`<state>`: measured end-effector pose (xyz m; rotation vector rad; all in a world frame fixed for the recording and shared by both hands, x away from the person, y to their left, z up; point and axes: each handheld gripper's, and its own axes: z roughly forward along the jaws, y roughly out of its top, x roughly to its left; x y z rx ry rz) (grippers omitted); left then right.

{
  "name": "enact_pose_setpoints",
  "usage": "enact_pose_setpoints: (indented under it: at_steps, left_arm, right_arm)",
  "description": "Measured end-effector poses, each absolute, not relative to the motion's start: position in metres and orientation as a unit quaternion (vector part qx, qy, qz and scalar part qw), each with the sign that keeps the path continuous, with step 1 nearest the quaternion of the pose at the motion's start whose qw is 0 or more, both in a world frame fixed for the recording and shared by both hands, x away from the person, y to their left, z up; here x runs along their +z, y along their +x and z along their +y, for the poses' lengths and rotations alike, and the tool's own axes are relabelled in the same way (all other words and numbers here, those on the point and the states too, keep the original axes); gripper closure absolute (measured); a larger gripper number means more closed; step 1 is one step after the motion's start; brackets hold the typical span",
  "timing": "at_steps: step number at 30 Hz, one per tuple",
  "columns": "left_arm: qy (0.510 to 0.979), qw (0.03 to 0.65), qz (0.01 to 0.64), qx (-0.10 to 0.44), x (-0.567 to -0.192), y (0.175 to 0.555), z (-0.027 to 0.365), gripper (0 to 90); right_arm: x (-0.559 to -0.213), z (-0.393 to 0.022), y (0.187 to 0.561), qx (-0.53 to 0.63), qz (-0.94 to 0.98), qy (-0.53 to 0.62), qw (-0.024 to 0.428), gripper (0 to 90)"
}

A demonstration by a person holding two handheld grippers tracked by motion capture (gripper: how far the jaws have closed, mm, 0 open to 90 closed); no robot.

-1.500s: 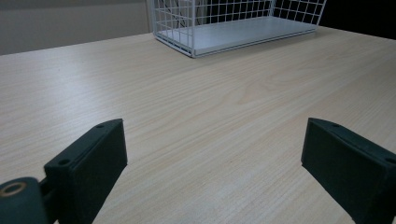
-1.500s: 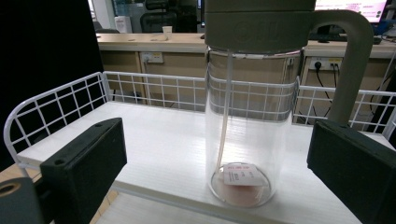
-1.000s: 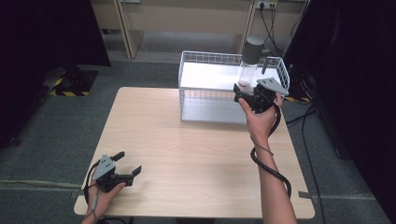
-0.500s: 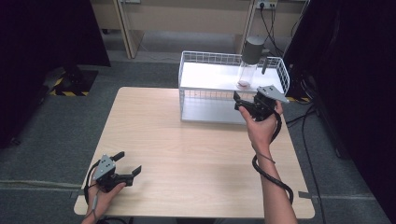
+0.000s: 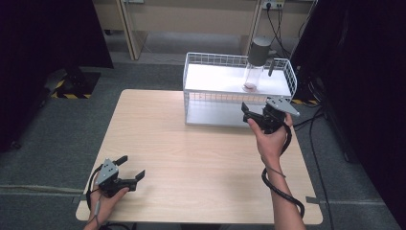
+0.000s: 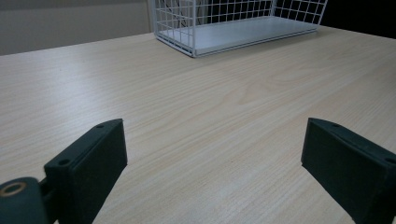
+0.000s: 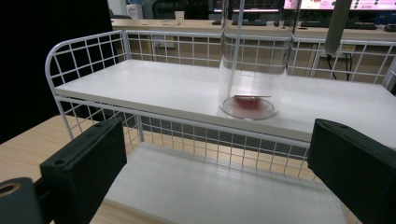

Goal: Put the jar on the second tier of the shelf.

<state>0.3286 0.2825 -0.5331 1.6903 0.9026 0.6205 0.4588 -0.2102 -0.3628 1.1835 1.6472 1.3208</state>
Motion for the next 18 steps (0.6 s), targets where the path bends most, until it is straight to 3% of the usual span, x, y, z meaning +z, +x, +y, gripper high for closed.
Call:
enact_pose_setpoints:
  at_steps: [18]
  left_arm:
    - [0.71,0.534,0.379,0.261,-0.533,0.329,0.283,6.3]
  right_arm:
    - [-0.381,-0.224,0.438,0.504,0.639,0.463,0.351,4.8]
